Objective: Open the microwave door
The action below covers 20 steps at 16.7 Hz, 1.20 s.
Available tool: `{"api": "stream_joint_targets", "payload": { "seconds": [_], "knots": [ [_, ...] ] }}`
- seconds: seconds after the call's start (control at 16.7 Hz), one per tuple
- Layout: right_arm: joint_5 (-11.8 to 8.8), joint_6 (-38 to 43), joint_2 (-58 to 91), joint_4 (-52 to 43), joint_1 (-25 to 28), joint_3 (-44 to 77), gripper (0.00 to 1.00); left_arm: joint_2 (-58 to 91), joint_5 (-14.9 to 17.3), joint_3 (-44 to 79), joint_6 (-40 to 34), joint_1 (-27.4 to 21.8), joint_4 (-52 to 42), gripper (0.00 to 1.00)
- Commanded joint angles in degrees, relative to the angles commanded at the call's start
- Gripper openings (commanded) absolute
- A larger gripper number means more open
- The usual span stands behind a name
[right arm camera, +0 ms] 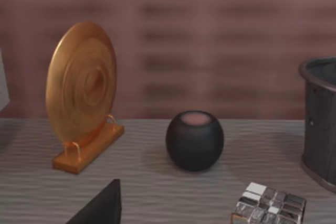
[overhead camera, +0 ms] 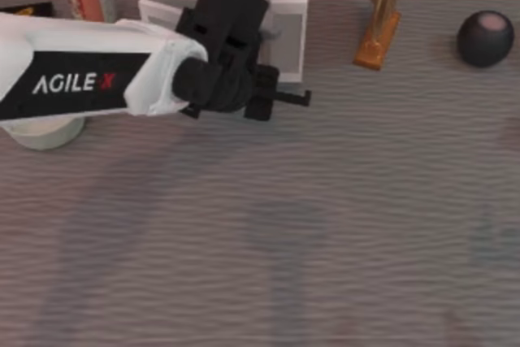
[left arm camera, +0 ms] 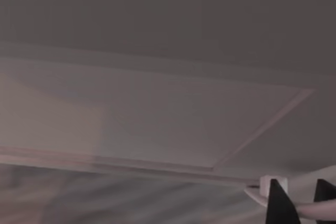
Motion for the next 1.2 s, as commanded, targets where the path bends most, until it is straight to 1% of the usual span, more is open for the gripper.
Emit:
{"api": "stream_joint_targets", "payload": {
  "seconds": [0.18, 0.3, 0.72, 1.2],
  "knots": [
    [0.0, 0.0, 0.0, 0.0, 0.0, 0.0, 1.0, 0.0, 0.0, 0.0, 0.0, 0.0, 0.0, 0.0],
    [0.0, 0.0, 0.0, 0.0, 0.0, 0.0, 1.0, 0.03, 0.52, 0.12, -0.19, -0.41, 0.0, 0.0],
    [0.0, 0.0, 0.0, 0.0, 0.0, 0.0, 1.0, -1.88, 2.66, -2.77, 3.14, 0.93, 1.27, 0.0],
    [0.0, 0.0, 0.0, 0.0, 0.0, 0.0, 1.0, -1.89, 2.69, -2.82, 3.2, 0.95, 1.28, 0.0]
  ]
}}
